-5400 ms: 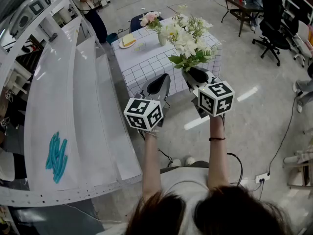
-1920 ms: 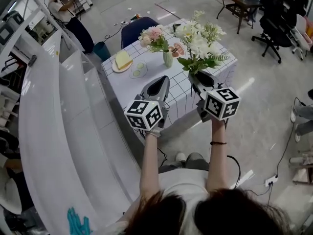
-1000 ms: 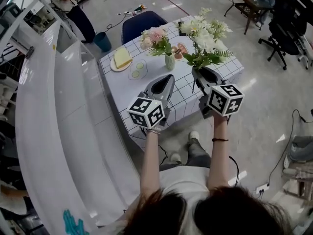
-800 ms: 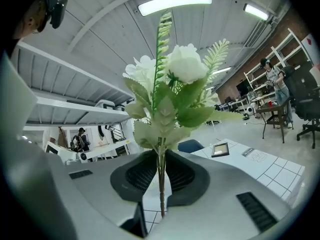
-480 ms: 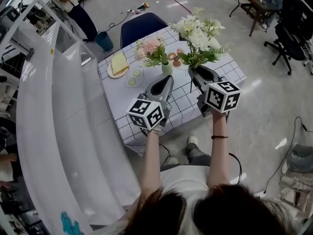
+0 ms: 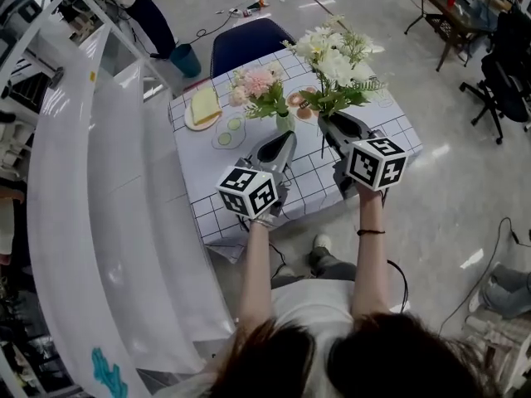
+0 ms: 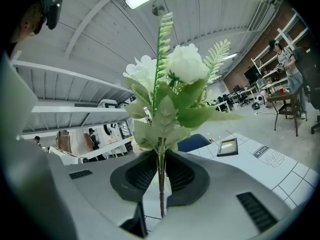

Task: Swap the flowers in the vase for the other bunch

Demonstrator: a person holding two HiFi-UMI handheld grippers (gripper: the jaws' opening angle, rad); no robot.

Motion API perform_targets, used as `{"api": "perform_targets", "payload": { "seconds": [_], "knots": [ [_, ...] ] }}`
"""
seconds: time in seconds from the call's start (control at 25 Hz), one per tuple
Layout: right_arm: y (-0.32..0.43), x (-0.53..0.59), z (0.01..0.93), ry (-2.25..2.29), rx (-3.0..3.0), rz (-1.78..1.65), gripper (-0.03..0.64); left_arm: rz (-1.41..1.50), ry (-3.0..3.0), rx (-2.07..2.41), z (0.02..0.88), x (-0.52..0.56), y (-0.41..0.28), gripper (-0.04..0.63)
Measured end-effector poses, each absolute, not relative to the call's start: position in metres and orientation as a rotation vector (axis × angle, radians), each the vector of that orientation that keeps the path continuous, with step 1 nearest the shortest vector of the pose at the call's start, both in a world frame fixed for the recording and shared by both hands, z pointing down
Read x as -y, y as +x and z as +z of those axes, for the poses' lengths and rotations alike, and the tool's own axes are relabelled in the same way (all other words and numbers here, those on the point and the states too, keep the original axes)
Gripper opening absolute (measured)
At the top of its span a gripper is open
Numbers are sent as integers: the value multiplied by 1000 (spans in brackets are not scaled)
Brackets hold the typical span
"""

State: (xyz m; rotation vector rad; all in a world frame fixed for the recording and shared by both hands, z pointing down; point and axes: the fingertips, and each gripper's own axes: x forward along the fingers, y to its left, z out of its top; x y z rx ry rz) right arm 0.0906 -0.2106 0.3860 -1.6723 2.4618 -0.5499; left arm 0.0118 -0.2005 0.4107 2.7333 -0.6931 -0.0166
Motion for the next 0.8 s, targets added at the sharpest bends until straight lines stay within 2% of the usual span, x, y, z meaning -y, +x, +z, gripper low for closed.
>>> {"api": "perform_targets", "payload": {
  "seconds": [0.8],
  "knots": [
    [112,245,404,-1575,-2570,-603,51,-103,2515,1246,450,253,-6,14]
  ]
}}
